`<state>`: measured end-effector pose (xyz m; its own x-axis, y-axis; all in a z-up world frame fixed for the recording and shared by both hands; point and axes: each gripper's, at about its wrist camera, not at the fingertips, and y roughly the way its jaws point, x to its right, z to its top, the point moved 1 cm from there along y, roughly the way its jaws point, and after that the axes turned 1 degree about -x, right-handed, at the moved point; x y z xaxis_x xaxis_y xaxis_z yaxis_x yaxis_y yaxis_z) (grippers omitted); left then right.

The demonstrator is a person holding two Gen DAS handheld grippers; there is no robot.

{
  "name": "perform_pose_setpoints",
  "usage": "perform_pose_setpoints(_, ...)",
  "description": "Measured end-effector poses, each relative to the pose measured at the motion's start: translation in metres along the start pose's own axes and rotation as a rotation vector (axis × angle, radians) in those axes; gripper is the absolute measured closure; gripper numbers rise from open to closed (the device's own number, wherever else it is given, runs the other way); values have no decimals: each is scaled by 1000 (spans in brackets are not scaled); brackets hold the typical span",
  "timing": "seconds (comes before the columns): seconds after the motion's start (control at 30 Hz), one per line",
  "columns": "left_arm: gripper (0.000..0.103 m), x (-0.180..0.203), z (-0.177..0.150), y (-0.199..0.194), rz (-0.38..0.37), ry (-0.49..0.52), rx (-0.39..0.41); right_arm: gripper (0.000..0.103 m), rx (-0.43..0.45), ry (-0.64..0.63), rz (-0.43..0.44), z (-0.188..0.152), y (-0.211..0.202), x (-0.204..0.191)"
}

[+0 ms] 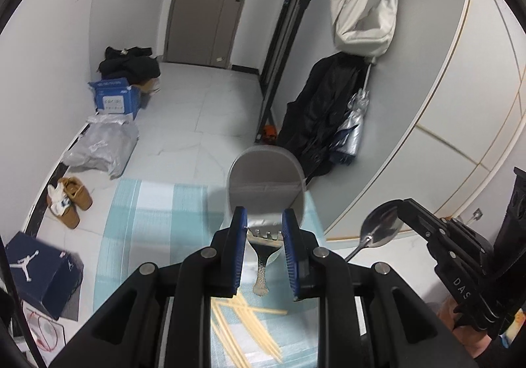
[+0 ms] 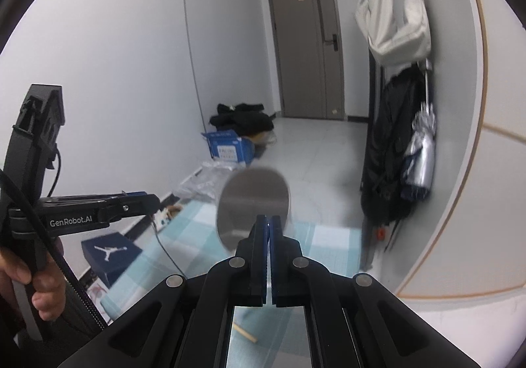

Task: Organize utensils
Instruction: 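Carry the fork and spoon to the white holder and drop them in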

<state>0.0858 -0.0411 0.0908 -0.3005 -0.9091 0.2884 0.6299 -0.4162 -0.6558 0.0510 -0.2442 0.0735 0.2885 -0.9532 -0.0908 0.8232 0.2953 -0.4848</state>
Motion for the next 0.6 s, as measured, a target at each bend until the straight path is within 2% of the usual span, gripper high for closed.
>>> perform_pose_setpoints(0.37,86,13,69,7,-25,51,39,102,37,-34,38,81,17,15)
perform_pose_setpoints(0.6,86,5,88,37,4,89,13,102,68,-107,25,117,45,19)
